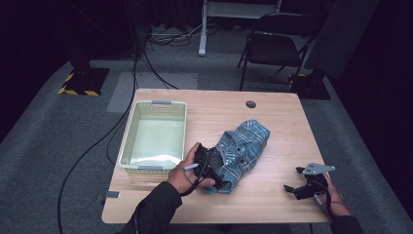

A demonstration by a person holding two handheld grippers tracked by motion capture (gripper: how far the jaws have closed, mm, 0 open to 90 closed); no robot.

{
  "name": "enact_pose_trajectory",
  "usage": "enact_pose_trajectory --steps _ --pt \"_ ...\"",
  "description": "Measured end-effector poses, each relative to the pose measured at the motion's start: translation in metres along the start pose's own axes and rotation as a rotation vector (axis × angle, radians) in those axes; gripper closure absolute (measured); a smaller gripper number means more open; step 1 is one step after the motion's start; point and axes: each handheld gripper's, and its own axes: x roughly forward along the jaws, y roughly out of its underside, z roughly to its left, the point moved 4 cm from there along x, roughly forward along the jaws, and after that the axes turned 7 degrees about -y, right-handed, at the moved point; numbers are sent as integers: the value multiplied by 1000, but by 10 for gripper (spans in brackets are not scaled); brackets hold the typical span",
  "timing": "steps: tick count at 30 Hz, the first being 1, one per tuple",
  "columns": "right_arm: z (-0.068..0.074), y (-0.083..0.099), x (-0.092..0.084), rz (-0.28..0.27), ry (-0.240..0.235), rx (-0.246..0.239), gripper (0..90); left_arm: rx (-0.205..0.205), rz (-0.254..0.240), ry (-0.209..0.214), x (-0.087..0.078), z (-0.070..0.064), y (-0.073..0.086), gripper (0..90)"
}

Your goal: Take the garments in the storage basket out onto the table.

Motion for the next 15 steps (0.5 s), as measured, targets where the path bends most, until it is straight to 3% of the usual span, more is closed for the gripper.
enact_pose_trajectory --steps 15 --pt "0 0 0 0 0 0 5 24 9 -12 -11 -7 26 42"
